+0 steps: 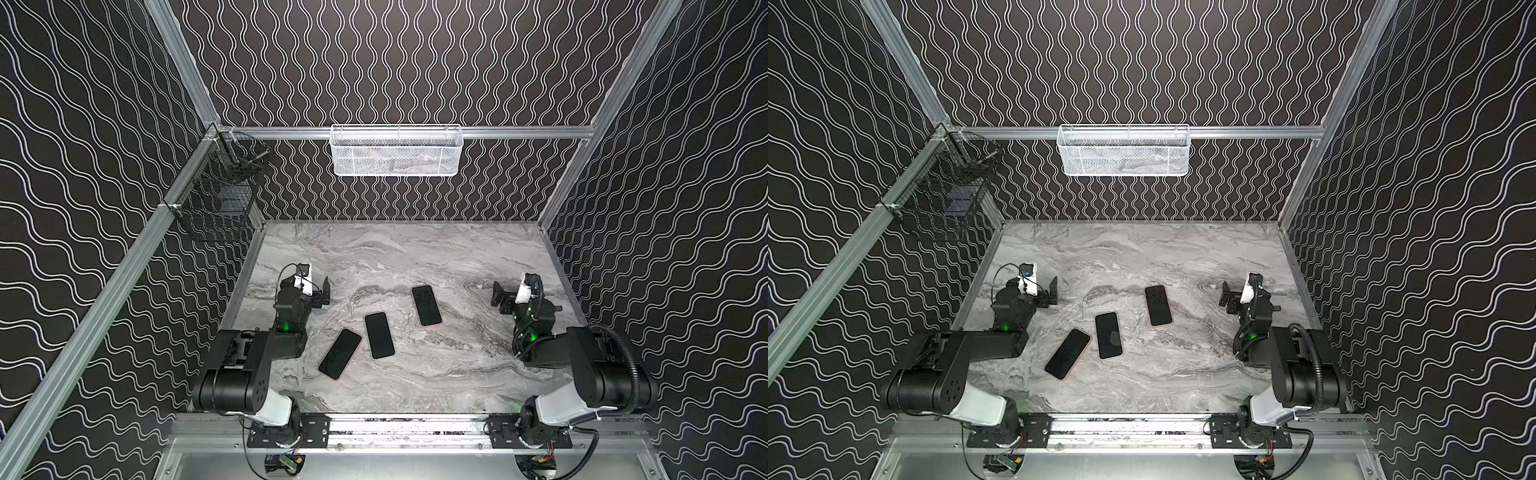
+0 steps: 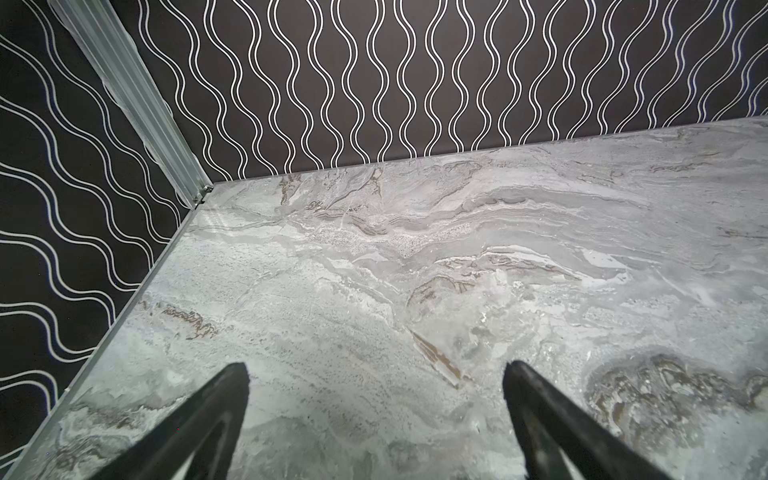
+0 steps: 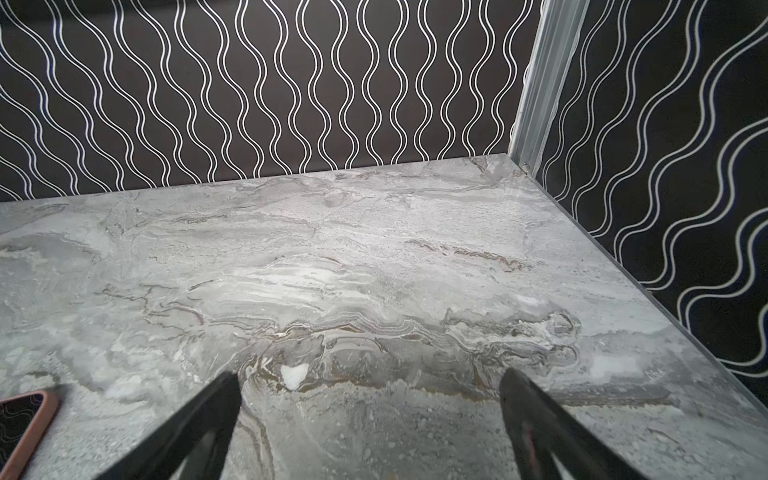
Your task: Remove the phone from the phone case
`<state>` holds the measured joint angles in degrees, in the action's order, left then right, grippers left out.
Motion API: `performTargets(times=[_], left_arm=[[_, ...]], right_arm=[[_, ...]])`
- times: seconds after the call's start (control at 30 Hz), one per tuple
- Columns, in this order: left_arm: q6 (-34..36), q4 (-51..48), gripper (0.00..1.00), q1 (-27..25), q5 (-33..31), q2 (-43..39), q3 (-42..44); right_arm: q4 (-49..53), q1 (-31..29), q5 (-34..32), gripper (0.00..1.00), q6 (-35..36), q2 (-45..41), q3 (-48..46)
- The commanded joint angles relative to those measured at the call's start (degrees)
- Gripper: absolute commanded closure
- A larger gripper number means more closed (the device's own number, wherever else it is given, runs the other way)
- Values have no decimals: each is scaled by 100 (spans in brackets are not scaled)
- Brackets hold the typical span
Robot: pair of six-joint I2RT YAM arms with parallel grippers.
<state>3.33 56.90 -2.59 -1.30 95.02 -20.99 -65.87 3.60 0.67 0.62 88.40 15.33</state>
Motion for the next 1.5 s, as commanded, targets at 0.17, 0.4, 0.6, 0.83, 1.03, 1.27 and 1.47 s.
performTargets(times=[0.17, 0.4, 0.6, 0.83, 1.03, 1.27, 1.47], left_arm=[[54, 101, 1, 2, -54, 43, -88], [46, 131, 1, -3, -46, 26, -67], [36, 171, 1, 2, -19, 16, -39], [40, 150, 1, -22, -52, 12, -45], [53, 171, 1, -154, -393, 6, -28], [100, 196, 1, -277, -703, -32, -15], [58, -340, 1, -351, -1161, -313, -206]], right_arm=[[-157, 1, -32, 1, -10, -12, -19], [-162, 1, -32, 1, -8, -10, -22], [-163, 1, -41, 1, -1, -20, -22], [-155, 1, 3, 1, -27, -7, -11], [-136, 1, -5, 1, -53, 2, -3], [-128, 1, -5, 1, -53, -1, -4], [-161, 1, -1, 1, -60, -22, -21]])
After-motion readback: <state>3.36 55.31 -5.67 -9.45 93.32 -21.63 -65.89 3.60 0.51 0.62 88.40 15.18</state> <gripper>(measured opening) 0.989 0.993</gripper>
